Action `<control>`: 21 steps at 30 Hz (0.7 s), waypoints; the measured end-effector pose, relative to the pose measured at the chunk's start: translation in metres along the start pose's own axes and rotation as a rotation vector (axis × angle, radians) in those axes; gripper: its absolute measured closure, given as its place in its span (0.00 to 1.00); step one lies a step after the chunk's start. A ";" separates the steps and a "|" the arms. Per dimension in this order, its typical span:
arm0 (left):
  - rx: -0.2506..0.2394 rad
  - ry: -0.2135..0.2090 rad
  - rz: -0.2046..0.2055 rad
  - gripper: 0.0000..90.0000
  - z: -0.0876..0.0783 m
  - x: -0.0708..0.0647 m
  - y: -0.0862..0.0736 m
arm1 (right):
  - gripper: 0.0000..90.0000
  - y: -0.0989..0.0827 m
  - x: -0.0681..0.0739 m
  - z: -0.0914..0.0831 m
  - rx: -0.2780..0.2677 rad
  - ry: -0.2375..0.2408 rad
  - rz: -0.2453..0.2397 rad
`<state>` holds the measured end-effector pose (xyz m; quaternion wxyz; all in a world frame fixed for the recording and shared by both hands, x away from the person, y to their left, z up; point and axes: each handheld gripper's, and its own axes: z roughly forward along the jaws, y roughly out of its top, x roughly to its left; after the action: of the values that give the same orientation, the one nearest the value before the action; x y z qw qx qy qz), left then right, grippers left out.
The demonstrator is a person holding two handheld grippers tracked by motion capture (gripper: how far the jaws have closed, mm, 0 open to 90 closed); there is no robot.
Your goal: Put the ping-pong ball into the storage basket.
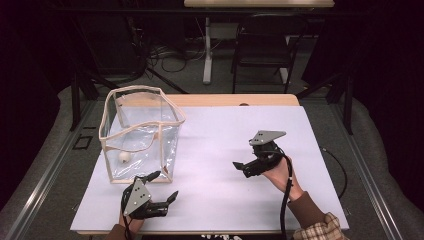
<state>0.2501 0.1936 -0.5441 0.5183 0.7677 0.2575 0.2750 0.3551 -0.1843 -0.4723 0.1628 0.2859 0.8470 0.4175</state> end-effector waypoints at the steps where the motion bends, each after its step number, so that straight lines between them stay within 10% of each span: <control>1: -0.001 0.001 0.000 0.18 0.000 0.000 0.000 | 0.04 -0.002 0.000 -0.001 -0.002 -0.002 0.002; 21: 0.001 0.001 -0.001 0.17 0.000 0.000 0.000 | 0.03 -0.030 -0.003 -0.019 -0.066 -0.039 0.035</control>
<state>0.2500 0.1934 -0.5442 0.5179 0.7677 0.2585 0.2748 0.3367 -0.2123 -0.4850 0.1811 0.3035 0.8243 0.4422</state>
